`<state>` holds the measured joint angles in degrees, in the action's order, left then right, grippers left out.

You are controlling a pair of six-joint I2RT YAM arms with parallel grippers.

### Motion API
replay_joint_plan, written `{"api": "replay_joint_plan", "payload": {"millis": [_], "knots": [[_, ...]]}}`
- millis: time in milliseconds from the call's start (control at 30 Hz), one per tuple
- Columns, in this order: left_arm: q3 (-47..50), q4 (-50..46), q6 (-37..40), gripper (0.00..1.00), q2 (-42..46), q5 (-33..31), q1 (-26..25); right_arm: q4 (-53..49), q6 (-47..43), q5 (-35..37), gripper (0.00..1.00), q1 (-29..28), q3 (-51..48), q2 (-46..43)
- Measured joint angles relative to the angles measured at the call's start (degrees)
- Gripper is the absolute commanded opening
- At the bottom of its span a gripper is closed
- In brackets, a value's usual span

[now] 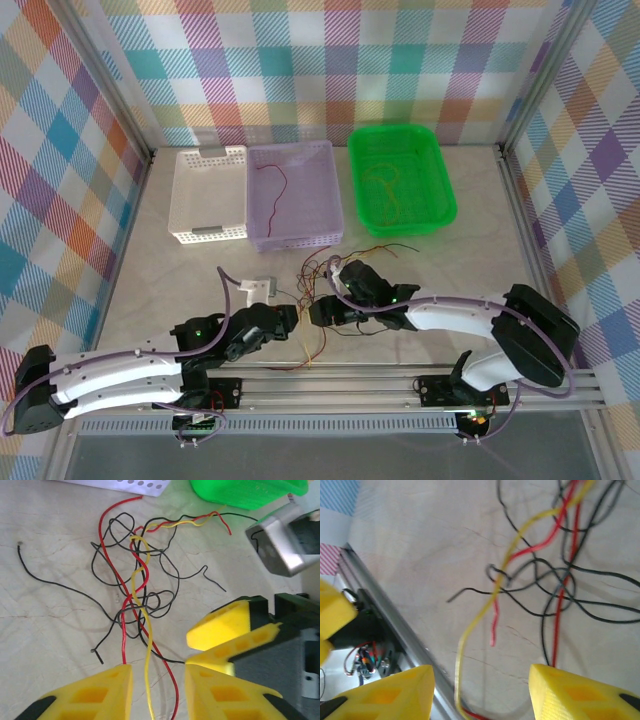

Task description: Untangle the cables

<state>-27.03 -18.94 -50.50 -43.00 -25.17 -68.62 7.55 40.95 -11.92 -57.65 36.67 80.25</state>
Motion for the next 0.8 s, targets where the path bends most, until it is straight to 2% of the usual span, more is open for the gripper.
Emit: {"api": "replay_joint_plan", "payload": {"millis": [300, 367, 500, 567, 667, 800], "knots": [[0.0, -4.0, -1.4, 0.47, 3.4, -1.9, 0.0, 3.8, 2.2, -0.3, 0.52, -2.5, 1.4, 10.3], [0.0, -4.7, -1.7, 0.48, 4.3, -2.1, 0.0, 4.0, 2.7, -0.6, 0.43, -2.9, 1.9, 12.2], [0.0, -5.9, -2.2, 0.48, 5.3, -2.5, 0.0, 4.4, 3.4, -0.7, 0.11, -3.5, 4.3, 13.7], [0.0, -6.4, -2.4, 0.49, 5.2, -2.6, 0.0, 4.6, 3.2, -0.5, 0.0, -3.5, 5.0, 13.3], [0.5, -6.4, -2.6, 0.49, 5.0, -2.5, 0.0, 2.3, 2.8, 0.7, 0.0, -3.6, 5.0, 10.7], [2.0, -4.6, -2.8, 0.49, 2.3, -1.9, 0.0, -3.5, 0.5, 2.9, 0.0, -3.1, 5.4, 1.8]]}}
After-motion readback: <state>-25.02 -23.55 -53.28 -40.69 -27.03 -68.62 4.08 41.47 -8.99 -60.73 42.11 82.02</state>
